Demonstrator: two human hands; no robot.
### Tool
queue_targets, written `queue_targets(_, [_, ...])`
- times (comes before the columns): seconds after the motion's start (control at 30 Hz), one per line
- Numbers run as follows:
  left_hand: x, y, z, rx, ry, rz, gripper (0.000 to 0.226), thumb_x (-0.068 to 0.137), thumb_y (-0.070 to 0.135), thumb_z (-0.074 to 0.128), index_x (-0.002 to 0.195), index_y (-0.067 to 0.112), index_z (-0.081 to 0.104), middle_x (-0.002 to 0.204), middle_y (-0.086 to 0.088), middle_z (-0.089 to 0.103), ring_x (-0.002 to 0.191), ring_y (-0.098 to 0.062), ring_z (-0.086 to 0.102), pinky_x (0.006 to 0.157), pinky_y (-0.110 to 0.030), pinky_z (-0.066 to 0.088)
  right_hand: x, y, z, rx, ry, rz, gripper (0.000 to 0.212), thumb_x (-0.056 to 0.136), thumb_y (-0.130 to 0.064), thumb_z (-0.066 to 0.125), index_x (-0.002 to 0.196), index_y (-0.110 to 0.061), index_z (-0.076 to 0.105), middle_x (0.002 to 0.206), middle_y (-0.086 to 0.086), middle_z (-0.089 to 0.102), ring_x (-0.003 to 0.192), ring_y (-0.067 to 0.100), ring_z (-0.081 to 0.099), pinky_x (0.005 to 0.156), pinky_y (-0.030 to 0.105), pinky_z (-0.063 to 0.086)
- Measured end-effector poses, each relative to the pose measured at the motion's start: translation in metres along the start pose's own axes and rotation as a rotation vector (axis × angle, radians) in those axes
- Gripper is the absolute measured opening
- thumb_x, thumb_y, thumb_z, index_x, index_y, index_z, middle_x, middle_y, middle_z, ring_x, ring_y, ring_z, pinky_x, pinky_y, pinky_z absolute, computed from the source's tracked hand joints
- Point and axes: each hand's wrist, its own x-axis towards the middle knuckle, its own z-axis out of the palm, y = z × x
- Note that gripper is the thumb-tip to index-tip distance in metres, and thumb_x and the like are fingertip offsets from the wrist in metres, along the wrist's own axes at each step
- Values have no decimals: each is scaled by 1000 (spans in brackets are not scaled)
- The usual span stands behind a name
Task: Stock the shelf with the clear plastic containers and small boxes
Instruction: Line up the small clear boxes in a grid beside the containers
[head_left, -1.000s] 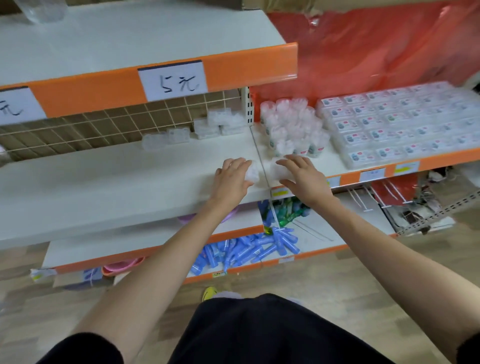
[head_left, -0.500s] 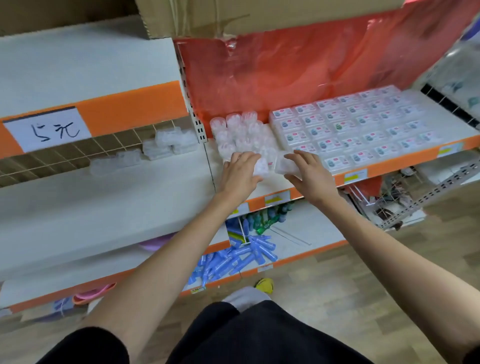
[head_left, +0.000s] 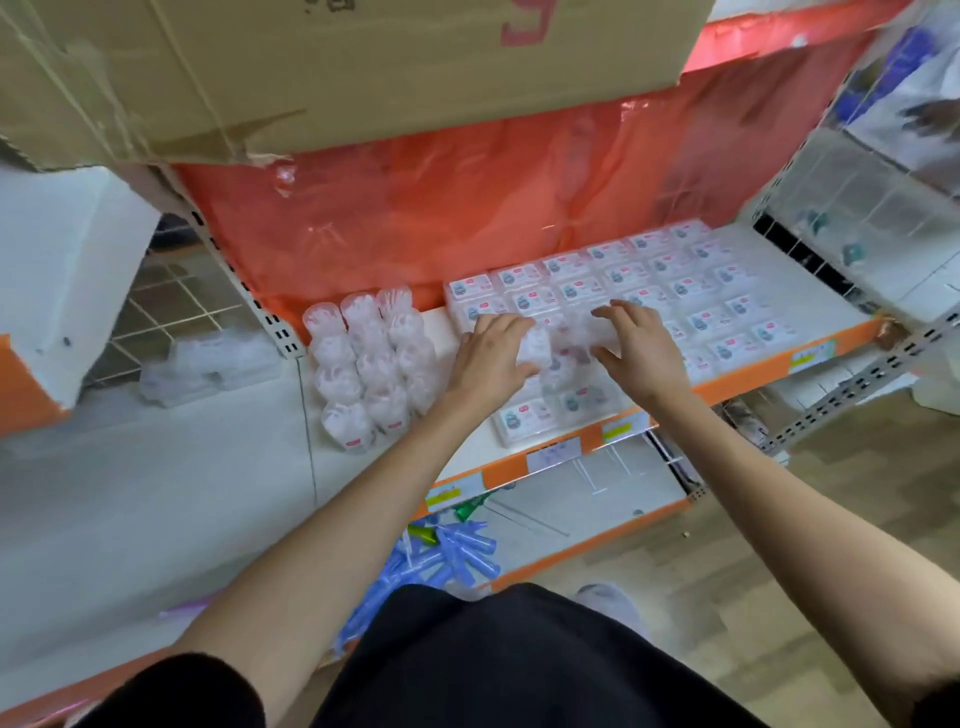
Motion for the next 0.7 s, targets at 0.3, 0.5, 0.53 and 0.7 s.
queue_targets(0.3, [43,36,33,-30,14,-174,61,86,34,70,141,22,46,141,2,48,131,-22,37,103,-42,36,71,82,-6,12,-135,-116,48,89,-20,70,132,-6,55,134,17,54,125,40,46,102,44,37])
queue_targets(0.5, [54,65,44,-32,78,-304,59,87,33,71,140,21,48,140,2,50,131,-21,37,104,-39,35,104,102,-7,50,-213,-202,48,89,-28,71,131,-10,56,136,12,54,125,35,47,101,42,38])
queue_targets(0.53, [55,69,46,-35,80,-317,59,86,34,71,139,20,48,140,2,51,130,-21,38,104,-39,35,106,103,-6,53,-222,-211,48,89,-29,71,131,-11,56,137,11,54,125,35,48,100,43,40])
queue_targets(0.7, [50,81,62,-39,117,-374,59,84,35,72,138,21,51,139,3,53,129,-22,41,108,-41,32,108,110,2,83,-264,-269,47,89,-33,71,129,-11,58,140,12,51,124,34,51,99,43,42])
